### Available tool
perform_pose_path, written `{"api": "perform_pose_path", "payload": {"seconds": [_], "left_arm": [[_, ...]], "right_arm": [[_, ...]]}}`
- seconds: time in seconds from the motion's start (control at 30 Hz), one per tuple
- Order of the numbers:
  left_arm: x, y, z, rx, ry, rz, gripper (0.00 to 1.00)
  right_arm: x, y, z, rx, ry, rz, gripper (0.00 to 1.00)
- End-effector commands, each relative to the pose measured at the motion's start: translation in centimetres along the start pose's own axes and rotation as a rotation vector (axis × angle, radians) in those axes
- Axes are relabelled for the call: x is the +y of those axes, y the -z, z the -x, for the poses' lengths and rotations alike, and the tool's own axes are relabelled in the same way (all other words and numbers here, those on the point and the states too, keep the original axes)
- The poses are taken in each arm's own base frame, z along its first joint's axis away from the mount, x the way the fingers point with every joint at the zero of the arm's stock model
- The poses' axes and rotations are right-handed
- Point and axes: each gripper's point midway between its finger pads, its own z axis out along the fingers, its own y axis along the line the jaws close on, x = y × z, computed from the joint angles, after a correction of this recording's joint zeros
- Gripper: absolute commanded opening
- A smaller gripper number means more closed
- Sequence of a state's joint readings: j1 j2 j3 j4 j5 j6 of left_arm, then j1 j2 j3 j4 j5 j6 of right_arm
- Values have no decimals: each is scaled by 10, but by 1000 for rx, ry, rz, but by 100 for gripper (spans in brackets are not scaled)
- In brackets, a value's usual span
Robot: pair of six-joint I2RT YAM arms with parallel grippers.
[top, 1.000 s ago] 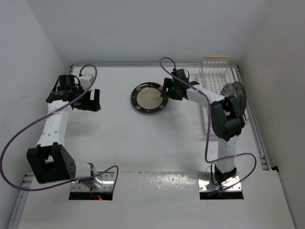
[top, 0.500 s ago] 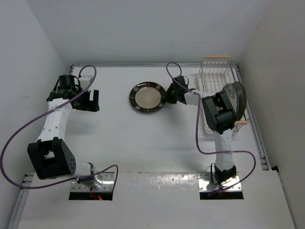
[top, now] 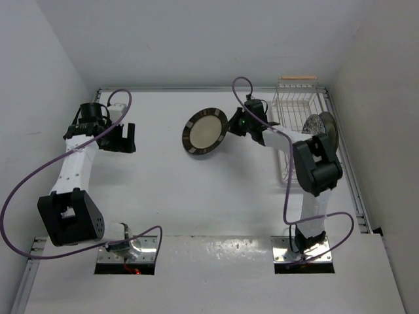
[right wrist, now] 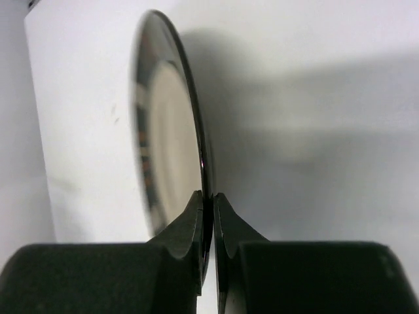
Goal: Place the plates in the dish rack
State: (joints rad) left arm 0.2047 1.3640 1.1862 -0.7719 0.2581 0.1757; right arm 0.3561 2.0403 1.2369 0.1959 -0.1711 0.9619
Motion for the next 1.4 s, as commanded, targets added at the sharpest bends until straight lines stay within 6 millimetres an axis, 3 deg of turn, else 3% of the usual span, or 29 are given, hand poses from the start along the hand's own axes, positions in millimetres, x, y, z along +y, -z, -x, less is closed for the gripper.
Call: {"api": "perform_pose_path", "payload": {"seconds": [0.0,0.03,0.07,0.1,0.17,0.23,0.27,0.37,0.43,0.47,0.5,0.57,0.6,0.83,1.0,1.1,1.37], "left_arm": [[4,2,7,-29,-2,2,92],[2,1,7,-31,-2,-7,92],[3,3,11,-39,-5,-5,92],[3,3,11,-40,-5,-5,92],[1,3,11,-42,-5,-14,92],[0,3,11,-44,-5,-22,92],[-3,2,12,-44,-12,-28,92],[-8,2,13,-45,-20,-44,92],[-11,3,17,-53,-30,-48,92],[-11,3,17,-53,-30,-48,92],[-14,2,17,-53,-37,-54,92],[-18,2,18,-52,-45,-60,92],[-20,4,19,-63,-48,-69,92],[-24,4,20,-68,-49,-89,92],[-24,4,20,-68,-39,-90,92],[-24,7,21,-77,-42,-88,92],[-26,5,18,-70,-40,-99,92]], "right_arm": [[55,59,57,-180,247,88,0],[80,88,77,-247,292,137,0],[83,98,88,-278,329,139,0],[104,128,102,-340,377,171,0],[107,147,117,-391,449,150,0],[125,185,131,-461,486,166,0],[121,195,139,-481,520,140,0],[135,255,164,-612,581,121,0],[137,295,182,-711,641,73,0],[130,303,184,-717,651,33,0],[130,330,200,-795,651,-28,0],[118,359,212,-837,711,-128,0],[114,384,216,-887,717,-175,0],[103,457,239,-1007,795,-355,0],[85,462,243,-991,894,-502,0],[56,442,241,-908,995,-627,0],[21,406,239,-796,1123,-710,0]]}}
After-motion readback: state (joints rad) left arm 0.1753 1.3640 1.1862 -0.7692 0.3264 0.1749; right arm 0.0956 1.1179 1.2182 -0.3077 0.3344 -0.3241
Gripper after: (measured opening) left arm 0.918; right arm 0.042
